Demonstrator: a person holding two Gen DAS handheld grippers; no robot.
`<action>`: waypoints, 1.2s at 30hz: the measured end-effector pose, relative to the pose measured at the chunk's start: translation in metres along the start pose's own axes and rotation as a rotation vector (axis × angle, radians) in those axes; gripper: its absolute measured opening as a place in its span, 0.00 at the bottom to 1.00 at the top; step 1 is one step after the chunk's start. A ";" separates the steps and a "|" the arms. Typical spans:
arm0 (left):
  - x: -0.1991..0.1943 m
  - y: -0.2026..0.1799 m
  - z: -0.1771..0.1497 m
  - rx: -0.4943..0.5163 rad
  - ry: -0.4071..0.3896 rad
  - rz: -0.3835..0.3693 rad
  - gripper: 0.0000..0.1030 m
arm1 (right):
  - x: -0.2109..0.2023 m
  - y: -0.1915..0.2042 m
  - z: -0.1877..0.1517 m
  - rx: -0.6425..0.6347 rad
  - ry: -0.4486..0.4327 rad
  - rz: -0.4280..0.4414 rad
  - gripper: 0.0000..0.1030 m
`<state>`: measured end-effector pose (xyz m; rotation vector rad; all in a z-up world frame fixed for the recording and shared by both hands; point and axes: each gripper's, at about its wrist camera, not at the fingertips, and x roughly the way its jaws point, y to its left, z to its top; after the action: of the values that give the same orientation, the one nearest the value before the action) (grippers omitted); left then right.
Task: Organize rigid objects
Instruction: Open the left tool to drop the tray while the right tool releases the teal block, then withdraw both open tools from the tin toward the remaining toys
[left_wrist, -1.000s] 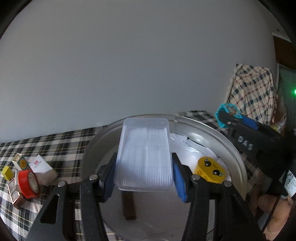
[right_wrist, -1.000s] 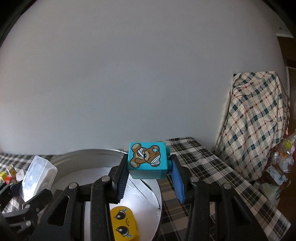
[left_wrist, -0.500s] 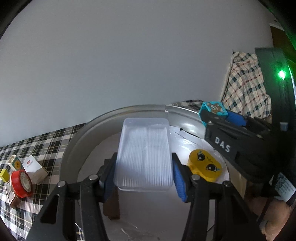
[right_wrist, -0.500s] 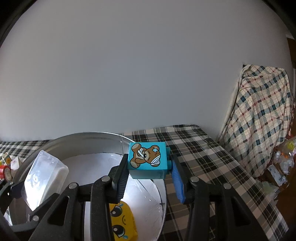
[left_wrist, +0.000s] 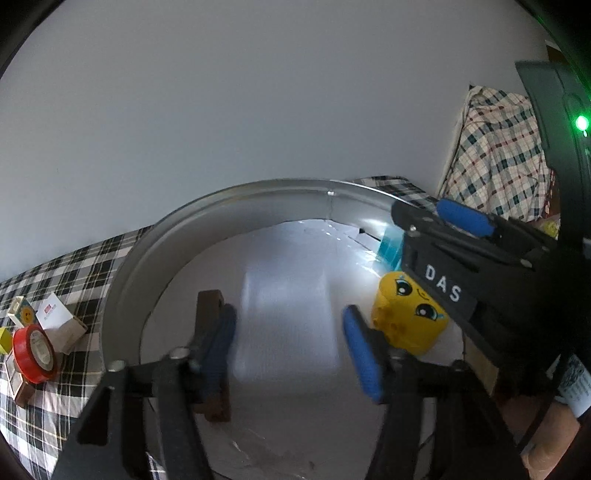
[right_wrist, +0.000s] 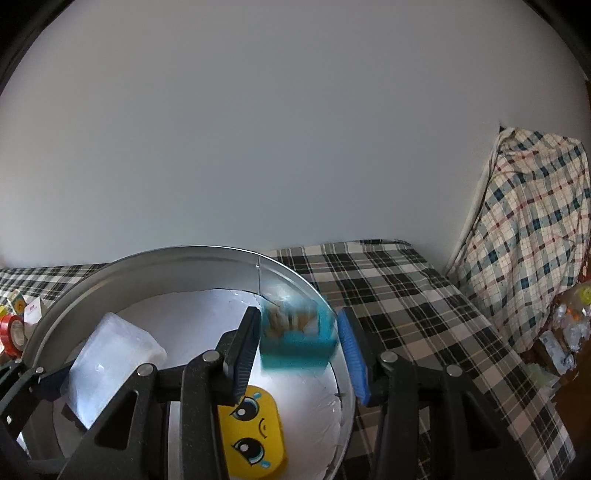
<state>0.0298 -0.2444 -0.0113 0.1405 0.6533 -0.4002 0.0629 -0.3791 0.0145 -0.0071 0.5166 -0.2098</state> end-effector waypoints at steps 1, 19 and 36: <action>-0.001 -0.001 -0.001 0.010 -0.007 -0.003 0.77 | -0.001 0.001 0.000 -0.002 -0.008 -0.003 0.51; -0.049 0.072 -0.005 -0.172 -0.199 0.097 1.00 | -0.053 -0.042 0.005 0.226 -0.292 -0.107 0.83; -0.057 0.096 -0.022 -0.109 -0.269 0.291 0.99 | -0.075 -0.022 -0.011 0.225 -0.353 -0.203 0.83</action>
<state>0.0151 -0.1330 0.0072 0.0743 0.3802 -0.0995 -0.0103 -0.3848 0.0424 0.1209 0.1375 -0.4548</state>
